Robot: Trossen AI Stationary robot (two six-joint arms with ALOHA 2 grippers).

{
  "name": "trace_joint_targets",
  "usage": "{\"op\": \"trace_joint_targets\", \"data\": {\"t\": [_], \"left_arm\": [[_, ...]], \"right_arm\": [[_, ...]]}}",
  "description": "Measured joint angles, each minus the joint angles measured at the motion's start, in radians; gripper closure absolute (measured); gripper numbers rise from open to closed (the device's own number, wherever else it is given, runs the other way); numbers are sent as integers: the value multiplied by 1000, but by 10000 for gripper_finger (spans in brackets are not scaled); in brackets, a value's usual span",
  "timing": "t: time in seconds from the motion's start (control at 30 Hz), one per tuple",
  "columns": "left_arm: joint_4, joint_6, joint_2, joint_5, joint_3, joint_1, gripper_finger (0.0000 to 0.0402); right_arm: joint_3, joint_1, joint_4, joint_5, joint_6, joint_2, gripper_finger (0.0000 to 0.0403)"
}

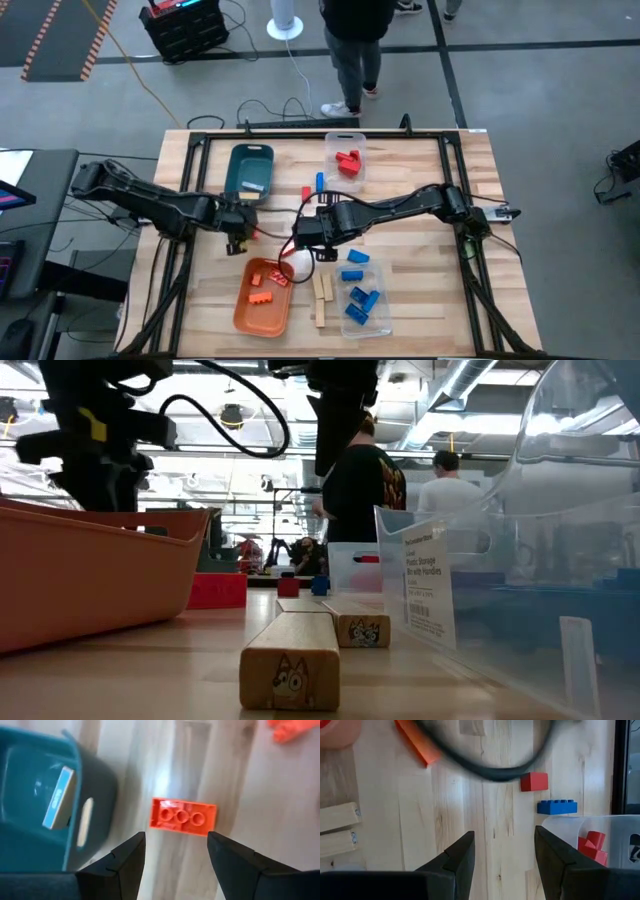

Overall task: Sort blocks
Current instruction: Put the orange game piece into the orange bin

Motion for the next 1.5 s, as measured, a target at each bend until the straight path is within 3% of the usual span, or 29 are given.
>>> {"op": "trace_joint_targets", "data": {"t": [0.07, 0.33, 0.6, 1.03, 1.5], "left_arm": [[-6, 22, -4, 8, 0, 23, 194], [36, 376, -5, 24, 0, 30, 194], [100, 600, -6, 24, 0, 30, 194], [97, 1100, -6, 24, 0, 30, 192], [30, 1451, -6, 82, -28, 30, 148]], "right_arm": [[0, 0, 3, 0, 0, 0, 226], [0, 3, 3, 0, 0, 0, 226], [0, 11, -11, -2, -1, 0, 226], [0, 24, -44, -3, 16, 0, 226], [0, 52, -89, 0, 57, 0, 226]]}}
